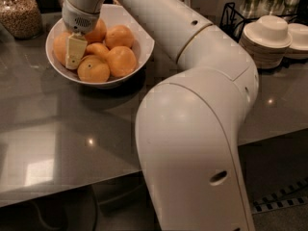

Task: Pick orange from white bowl

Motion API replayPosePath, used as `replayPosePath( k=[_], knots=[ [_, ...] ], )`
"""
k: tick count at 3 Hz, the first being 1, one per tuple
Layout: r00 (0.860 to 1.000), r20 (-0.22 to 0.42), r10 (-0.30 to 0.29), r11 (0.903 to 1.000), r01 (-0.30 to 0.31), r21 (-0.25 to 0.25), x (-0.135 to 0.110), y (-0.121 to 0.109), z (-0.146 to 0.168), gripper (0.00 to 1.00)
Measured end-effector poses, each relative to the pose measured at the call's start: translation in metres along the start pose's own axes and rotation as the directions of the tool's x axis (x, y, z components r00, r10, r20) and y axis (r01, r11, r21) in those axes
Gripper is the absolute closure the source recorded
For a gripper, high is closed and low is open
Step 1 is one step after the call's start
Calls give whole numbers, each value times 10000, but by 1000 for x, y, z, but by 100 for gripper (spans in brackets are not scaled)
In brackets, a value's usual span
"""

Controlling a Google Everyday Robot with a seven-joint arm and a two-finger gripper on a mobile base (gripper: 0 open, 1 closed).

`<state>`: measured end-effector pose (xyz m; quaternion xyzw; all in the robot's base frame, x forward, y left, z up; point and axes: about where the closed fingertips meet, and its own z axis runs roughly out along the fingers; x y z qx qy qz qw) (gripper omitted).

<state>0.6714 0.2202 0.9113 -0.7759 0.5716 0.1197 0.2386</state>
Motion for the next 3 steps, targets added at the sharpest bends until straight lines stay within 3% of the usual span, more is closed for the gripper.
replayPosePath(
  k=[1,2,3],
  knots=[
    [9997,-168,-184,9998,184,-28,6,-1,6,28],
    [9991,-301,-310,9995,309,-39,9,-2,7,35],
    [9990,-303,-315,9995,314,-38,8,-2,7,54]
  ],
)
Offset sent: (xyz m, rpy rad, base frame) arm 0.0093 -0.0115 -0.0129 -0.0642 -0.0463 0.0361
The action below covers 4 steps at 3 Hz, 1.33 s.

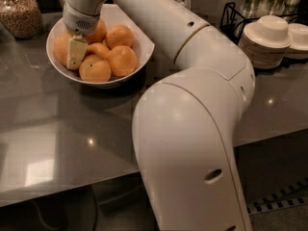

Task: Pick orange from white bowl

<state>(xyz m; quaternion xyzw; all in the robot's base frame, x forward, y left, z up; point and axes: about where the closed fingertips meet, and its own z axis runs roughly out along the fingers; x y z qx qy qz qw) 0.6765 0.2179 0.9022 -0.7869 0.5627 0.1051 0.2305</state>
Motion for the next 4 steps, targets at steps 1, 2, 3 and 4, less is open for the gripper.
replayPosePath(
  k=[1,2,3,4],
  knots=[
    [9982,-197,-571,9982,575,179,-4,-2,-1,78],
    [9907,-402,-1303,9902,1321,461,-14,-5,-10,99],
    [9803,-648,-1866,9783,1915,789,-24,-8,-29,100],
    [9770,-388,-2097,9665,2131,1432,-27,-1,-64,100]
  ],
)
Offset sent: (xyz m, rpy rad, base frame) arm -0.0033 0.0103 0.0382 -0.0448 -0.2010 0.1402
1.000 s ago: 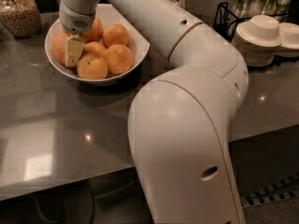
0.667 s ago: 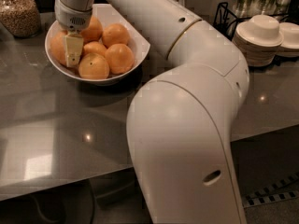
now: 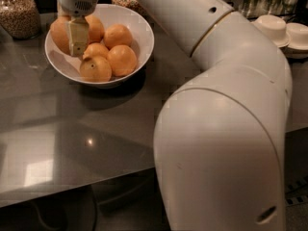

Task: Pick orange from white bowl

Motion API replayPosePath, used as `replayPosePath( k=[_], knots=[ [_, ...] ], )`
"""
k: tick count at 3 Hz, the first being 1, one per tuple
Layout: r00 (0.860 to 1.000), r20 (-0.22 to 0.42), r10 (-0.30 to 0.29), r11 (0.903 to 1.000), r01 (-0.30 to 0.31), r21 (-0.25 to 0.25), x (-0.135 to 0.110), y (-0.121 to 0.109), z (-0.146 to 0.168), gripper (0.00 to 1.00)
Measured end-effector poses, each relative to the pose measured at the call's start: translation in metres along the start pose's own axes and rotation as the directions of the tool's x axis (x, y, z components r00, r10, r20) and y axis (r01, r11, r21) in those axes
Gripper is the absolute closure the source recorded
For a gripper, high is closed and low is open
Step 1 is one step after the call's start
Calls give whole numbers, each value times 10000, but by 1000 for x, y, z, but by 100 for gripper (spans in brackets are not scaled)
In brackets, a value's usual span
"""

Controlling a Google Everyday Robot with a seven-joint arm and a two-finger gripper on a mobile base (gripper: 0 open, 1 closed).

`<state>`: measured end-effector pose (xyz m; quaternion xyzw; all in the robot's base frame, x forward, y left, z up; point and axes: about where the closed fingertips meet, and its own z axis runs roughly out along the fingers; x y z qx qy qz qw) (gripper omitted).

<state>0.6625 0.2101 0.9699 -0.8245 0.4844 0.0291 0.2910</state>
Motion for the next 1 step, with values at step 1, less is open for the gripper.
replayPosePath(
  k=[1],
  knots=[
    [9990,431,120,9954,-160,947,3,14,-45,100]
  ],
)
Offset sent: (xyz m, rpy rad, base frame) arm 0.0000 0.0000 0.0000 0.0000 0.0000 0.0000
